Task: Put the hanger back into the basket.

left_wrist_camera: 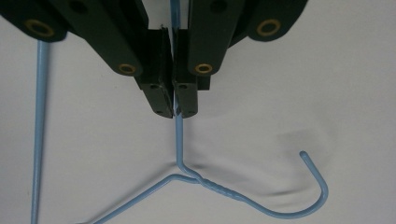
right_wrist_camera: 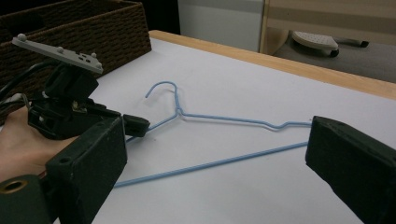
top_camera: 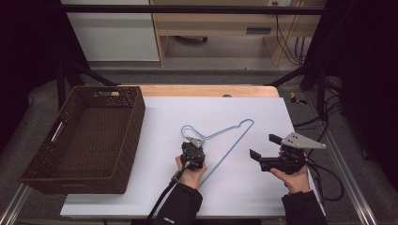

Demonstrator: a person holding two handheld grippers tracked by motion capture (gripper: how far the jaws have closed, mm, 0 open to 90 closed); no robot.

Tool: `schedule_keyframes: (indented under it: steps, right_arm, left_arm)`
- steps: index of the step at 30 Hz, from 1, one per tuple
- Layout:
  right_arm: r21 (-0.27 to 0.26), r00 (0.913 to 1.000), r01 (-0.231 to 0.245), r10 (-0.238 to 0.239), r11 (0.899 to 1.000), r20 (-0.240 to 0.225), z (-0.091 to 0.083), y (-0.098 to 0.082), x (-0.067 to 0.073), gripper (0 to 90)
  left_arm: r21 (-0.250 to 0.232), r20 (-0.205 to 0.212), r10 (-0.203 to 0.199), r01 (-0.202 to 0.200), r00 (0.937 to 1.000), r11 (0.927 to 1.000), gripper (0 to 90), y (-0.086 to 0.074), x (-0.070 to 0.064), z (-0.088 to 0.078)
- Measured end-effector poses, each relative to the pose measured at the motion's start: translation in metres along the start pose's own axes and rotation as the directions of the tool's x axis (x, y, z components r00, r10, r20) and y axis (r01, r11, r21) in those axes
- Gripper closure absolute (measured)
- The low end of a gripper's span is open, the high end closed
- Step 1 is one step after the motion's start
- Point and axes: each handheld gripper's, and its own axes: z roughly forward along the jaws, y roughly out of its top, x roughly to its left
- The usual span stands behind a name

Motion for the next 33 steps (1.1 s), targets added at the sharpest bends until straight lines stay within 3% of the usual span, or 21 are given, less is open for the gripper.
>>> schedule_keyframes:
  steps: [5, 14, 23, 33]
  right_arm:
    - [0.008, 1.0, 0.001, -0.001, 1.0, -0.005, 0.004, -0.001, 0.001, 6.3]
    - [0.038, 0.9995, 0.015, -0.014, 0.999, -0.027, 0.024, 0.002, 0.006, 7.8]
    - [0.047, 0.9967, 0.034, -0.031, 0.998, -0.075, 0.065, 0.017, 0.017, 10.3]
    - [0.066, 0.9946, 0.025, -0.018, 0.998, -0.102, 0.108, 0.026, 0.025, 12.9]
  left_arm:
    - [-0.059, 0.014, 0.014, -0.013, 0.9998, 0.9982, 87.3, 0.0, -0.003, -0.009]
    - [-0.104, 0.02, 0.053, -0.05, 0.9984, 0.9933, 87.4, -0.005, -0.004, -0.019]
    - [-0.122, 0.02, 0.068, -0.065, 0.9975, 0.9904, 87.4, -0.007, -0.002, -0.026]
    - [-0.144, 0.028, 0.08, -0.075, 0.9964, 0.9867, 87.4, -0.007, -0.004, -0.031]
